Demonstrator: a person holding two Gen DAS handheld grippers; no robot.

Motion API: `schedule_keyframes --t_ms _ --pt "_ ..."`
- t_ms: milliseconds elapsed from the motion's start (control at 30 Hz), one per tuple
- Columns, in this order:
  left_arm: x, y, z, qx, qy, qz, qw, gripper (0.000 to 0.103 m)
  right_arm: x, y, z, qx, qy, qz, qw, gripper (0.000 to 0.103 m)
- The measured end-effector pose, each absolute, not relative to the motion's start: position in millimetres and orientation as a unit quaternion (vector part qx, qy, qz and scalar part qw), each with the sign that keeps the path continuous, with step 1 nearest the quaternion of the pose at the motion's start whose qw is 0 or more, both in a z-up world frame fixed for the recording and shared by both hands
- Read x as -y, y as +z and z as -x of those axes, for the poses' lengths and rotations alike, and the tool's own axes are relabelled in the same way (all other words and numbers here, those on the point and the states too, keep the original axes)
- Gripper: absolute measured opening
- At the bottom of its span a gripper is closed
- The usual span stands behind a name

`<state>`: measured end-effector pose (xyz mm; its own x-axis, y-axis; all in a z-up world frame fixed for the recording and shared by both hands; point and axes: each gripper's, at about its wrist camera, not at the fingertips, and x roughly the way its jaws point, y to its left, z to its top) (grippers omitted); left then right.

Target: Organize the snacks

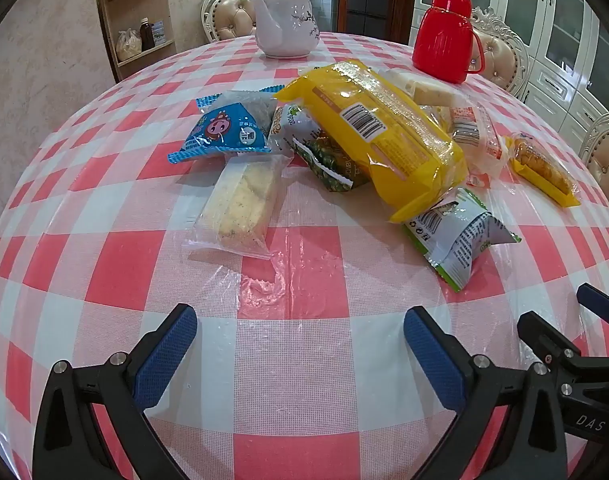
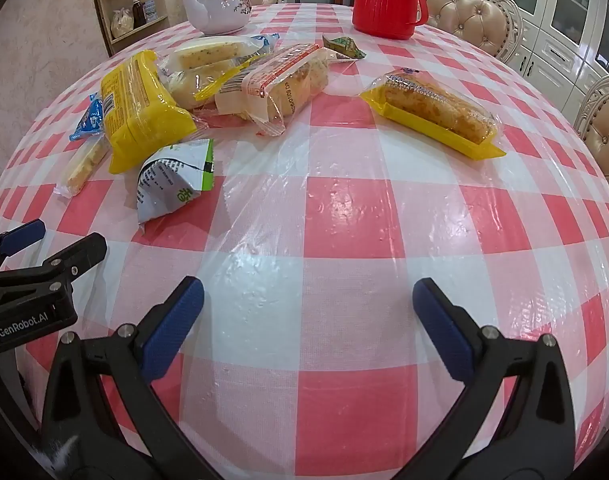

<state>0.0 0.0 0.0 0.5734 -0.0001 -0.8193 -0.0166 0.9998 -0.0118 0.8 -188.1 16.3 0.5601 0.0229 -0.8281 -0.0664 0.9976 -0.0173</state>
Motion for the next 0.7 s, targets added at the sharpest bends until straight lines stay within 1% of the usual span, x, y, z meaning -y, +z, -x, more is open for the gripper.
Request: schedule_keyframes --t_ms 700 --pt "0.0 0.0 0.0 -0.462 0.005 0.009 0.887 0.103 188.1 16.3 -0.8 -0.468 0.025 0.023 0.883 0.103"
